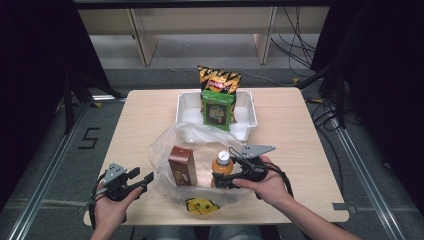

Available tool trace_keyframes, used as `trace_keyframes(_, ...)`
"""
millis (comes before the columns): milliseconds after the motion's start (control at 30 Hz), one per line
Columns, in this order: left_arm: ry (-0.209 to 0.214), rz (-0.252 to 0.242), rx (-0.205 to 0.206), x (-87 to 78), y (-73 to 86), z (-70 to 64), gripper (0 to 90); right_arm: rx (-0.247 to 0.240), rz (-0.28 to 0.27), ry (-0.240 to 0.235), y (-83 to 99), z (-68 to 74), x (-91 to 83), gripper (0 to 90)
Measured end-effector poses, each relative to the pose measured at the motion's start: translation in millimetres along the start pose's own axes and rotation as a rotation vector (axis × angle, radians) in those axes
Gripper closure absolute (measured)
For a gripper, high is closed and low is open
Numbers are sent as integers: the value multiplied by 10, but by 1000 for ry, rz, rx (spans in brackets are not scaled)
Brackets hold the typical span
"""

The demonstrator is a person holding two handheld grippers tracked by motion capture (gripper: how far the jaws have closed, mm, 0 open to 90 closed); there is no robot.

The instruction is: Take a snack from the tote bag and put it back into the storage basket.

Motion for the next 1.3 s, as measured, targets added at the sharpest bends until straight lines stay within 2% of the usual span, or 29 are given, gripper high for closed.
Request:
trace_keyframes(33,1,-1,0,1,-3,2,393,28,4,-6,-2,19,-7,308)
trace_keyframes(67,1,0,1,2,-5,4,393,36,-2,-6,-9,18,-12,307)
trace_keyframes(100,1,0,0,4,-6,4,393,22,-22,-1,-14,3,-12,308)
trace_keyframes(133,1,1,1,6,-5,4,393,25,-11,-17,-17,2,-23,308)
trace_keyframes(167,2,1,-1,10,-1,3,394,2,-20,5,-27,-10,-34,308)
trace_keyframes(200,5,0,-2,12,2,2,393,34,-12,7,-32,14,-48,308)
trace_keyframes(233,5,0,-2,12,2,2,394,34,-12,7,-32,14,-48,308)
trace_keyframes(267,-4,7,-1,6,4,0,393,41,-41,18,-39,16,-33,308)
trace_keyframes(333,-5,5,-5,0,7,0,393,13,-44,19,-44,-2,-38,308)
trace_keyframes(367,1,1,-10,3,10,2,393,25,-35,13,-38,13,-41,308)
trace_keyframes(400,-3,0,-17,3,12,1,394,12,-36,-2,-42,1,-40,308)
trace_keyframes(467,-3,0,-19,4,13,0,394,19,-35,-4,-48,8,-42,308)
trace_keyframes(500,-9,10,-3,-6,9,-2,394,31,-38,-5,-52,29,-41,308)
trace_keyframes(567,-3,3,-8,-1,10,-14,393,11,-35,16,-59,12,-54,308)
trace_keyframes(600,0,4,-7,0,12,-15,394,7,-30,8,-65,6,-62,308)
trace_keyframes(667,5,2,-9,7,17,-14,394,20,-44,-8,-71,19,-49,308)
trace_keyframes(700,2,1,-8,7,14,-13,394,19,-32,-2,-77,19,-61,308)
trace_keyframes(733,2,1,-8,7,14,-13,394,8,-58,12,-83,15,-47,308)
trace_keyframes(800,-5,2,-6,-2,8,-2,394,42,-37,0,-96,32,-73,308)
trace_keyframes(933,-8,0,-9,-4,9,-3,394,21,-60,11,-125,8,-70,308)
trace_keyframes(967,-7,2,-6,-5,7,-6,394,28,-52,-2,-122,12,-75,308)
trace_keyframes(1000,-8,2,-3,-4,4,-10,394,25,-58,14,-136,8,-80,308)
trace_keyframes(1033,-9,-4,-7,-1,0,-18,394,31,-66,2,-141,19,-75,308)
trace_keyframes(1100,-3,-4,1,-3,0,-24,394,12,-69,14,-163,3,-86,308)
trace_keyframes(1133,-6,-1,5,-10,-1,-28,394,-12,-74,0,-176,-13,-83,308)
trace_keyframes(1200,-5,-6,12,-19,-8,-29,394,24,-72,15,-193,15,-92,309)
trace_keyframes(1300,-3,-10,12,-18,-11,-30,394,19,-80,19,-227,19,-106,309)
Point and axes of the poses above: each handheld gripper's, and its own axes: x roughly forward along the jaws, y roughly out of its underside, z roughly to its left, the point moved 3 cm from there along x, roughly forward along the jaws, and after that the axes turned 10 degrees about -z, right-handed, at the moved point
